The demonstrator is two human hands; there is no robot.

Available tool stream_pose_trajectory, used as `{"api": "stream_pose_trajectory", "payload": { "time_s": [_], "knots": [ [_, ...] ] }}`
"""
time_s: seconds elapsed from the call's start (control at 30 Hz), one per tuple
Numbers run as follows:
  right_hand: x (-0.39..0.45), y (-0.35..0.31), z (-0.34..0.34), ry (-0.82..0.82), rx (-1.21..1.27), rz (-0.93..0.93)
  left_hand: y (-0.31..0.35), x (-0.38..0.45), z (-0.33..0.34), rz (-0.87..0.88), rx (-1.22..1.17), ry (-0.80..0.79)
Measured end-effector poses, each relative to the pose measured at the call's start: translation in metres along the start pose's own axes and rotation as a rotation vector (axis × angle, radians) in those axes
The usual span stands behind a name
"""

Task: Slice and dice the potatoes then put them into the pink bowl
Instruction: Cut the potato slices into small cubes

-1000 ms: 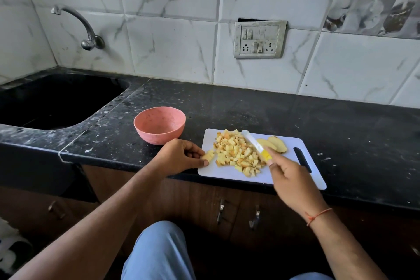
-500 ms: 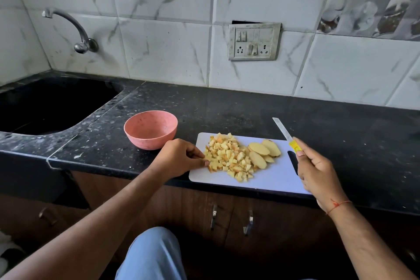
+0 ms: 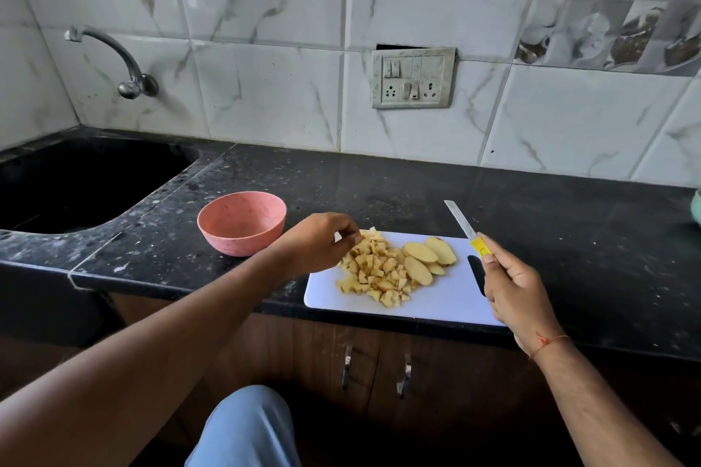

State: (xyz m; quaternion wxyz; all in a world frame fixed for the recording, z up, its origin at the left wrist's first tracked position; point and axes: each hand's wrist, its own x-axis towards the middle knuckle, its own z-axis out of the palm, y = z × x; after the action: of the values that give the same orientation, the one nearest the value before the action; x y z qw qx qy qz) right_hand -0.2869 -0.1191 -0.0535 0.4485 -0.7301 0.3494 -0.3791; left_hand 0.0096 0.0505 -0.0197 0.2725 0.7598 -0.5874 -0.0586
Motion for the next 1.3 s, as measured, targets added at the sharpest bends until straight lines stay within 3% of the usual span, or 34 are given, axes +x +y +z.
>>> {"api": "stream_pose_trajectory", "payload": {
  "time_s": [0.17,0.4,0.53,0.9,1.03,1.3],
  "knots": [
    [-0.001,-0.001,-0.001,0.002,0.014,-0.004,0.003,0.02,-0.003,0.04,0.11,-0.089],
    [0.0,0.001,-0.001,-0.005,0.03,0.006,0.01,0.033,-0.005,0.06,0.062,-0.08],
    [0.001,0.001,-0.001,-0.004,0.036,0.006,0.03,0.042,-0.001,0.171,0.08,-0.181],
    [0.001,0.002,-0.002,-0.002,0.043,0.011,0.069,0.081,0.029,0.172,0.298,-0.408],
    [0.001,0.003,-0.002,0.0,0.041,0.009,0.075,0.092,0.035,0.207,0.327,-0.397],
    [0.001,0.004,-0.002,0.003,0.028,0.003,0.071,0.095,0.031,0.18,0.233,-0.228]
  ]
}}
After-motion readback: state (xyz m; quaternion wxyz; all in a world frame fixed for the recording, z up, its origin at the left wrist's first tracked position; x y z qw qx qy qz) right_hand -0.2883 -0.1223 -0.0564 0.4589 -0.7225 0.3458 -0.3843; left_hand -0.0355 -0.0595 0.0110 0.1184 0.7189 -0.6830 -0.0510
